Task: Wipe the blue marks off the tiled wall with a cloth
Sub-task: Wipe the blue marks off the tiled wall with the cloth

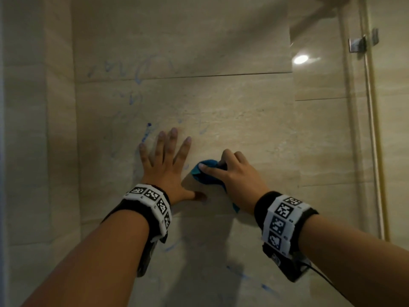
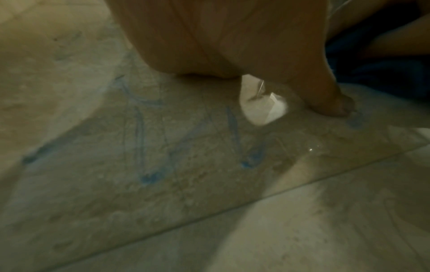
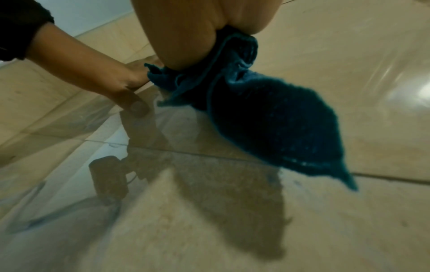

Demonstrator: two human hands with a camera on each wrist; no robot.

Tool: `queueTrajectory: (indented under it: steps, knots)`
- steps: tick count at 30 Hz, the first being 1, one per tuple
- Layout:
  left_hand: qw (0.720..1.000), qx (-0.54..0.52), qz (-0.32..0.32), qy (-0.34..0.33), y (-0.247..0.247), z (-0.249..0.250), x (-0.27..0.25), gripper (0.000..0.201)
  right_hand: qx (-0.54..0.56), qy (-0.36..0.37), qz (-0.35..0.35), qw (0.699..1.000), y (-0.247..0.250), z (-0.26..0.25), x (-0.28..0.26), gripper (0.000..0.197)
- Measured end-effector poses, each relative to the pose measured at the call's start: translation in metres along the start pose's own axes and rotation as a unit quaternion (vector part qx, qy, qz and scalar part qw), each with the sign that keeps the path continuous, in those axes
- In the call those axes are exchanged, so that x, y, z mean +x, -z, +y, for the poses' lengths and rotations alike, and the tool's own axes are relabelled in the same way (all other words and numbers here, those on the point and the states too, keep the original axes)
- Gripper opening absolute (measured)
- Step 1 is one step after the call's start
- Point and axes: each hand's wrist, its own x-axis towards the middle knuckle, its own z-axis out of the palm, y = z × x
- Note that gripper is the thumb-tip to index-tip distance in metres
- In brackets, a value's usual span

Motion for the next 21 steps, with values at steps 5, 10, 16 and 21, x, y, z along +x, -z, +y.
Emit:
queueTrajectory:
  steps: [5,10,16,21]
  knots:
    - [1.0,-0.002,-0.007,0.003,0.002,0.001,0.0,0.138,0.016,-0.047,0.014,0.999,0.008,0.01,0.021,0.053]
    - [1.0,0.001,-0.013,0.001,0.005,0.002,-0.001,0.136,0.007,-0.081,0.045,0.996,0.008,0.008,0.036,0.05]
    - [0.999,-0.001,0.033,-0.016,-0.001,-0.004,0.002,0.132,0.001,-0.048,-0.009,0.999,0.014,0.013,0.034,0.057]
    - [0.996,0.025,0.07,-0.057,0.004,-0.022,0.006,0.118,-0.002,-0.127,-0.013,0.992,0.026,0.016,0.065,0.058]
